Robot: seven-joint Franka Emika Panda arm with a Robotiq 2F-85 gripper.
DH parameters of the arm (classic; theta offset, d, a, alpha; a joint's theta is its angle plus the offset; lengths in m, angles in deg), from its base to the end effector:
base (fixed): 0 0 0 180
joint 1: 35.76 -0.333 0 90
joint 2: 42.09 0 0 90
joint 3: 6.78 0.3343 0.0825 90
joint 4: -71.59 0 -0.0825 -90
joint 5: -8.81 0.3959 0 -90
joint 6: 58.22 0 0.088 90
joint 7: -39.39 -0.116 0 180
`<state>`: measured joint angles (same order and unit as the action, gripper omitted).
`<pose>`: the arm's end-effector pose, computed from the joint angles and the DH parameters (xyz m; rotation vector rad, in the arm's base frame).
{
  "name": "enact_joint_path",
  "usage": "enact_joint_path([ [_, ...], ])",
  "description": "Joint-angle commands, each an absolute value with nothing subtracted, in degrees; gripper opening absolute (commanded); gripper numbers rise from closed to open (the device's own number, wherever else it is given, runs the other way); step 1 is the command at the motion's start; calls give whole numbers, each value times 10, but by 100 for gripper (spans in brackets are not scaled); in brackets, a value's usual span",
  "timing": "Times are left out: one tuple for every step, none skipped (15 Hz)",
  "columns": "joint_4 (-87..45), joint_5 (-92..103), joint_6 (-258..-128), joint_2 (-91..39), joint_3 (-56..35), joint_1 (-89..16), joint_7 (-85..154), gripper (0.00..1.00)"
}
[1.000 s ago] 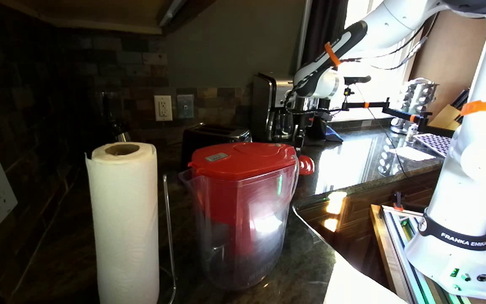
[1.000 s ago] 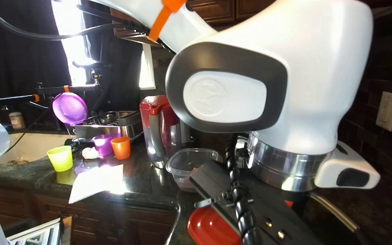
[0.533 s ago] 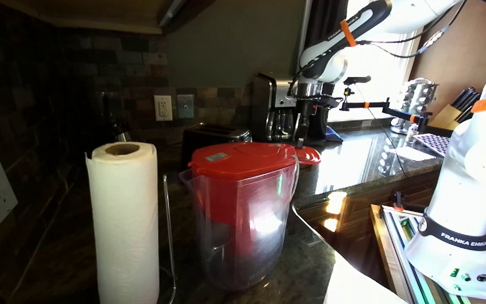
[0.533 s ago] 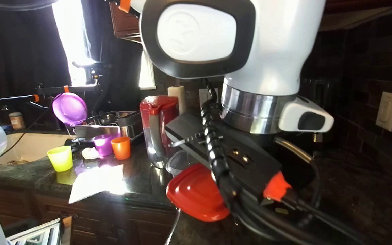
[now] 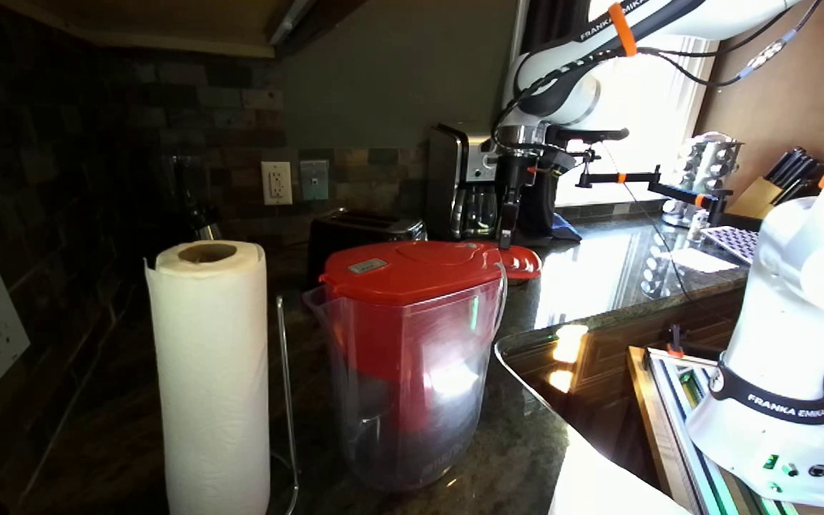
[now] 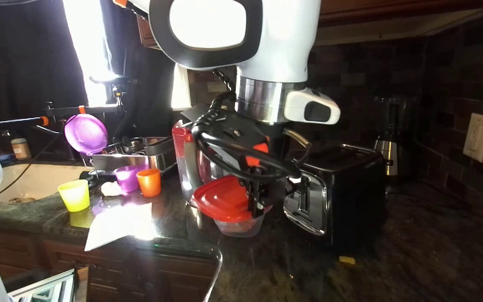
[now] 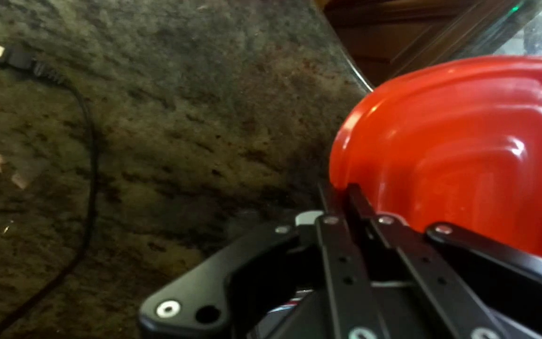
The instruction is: Remove the red lid from the bowl
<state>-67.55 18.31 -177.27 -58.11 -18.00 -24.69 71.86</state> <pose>0.4142 -0.1601 0.4067 -2.9281 -0.1477 -0.0288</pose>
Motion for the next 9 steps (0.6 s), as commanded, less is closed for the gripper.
enact_joint_path([
  [-715,188,-1787,-621,-164,-273,619,2],
  [-720,190,-1790,-626,-158,-279,593,2],
  [-727,193,-1798,-630,-151,-284,566,2],
  [-731,195,-1803,-634,-146,-289,543,2],
  [-737,200,-1812,-636,-139,-293,514,2],
  [-744,202,-1828,-639,-131,-296,483,2],
  [-751,203,-1845,-641,-125,-299,458,2],
  [-759,204,-1863,-642,-117,-301,429,2],
  [-765,203,-1880,-644,-111,-302,403,2],
])
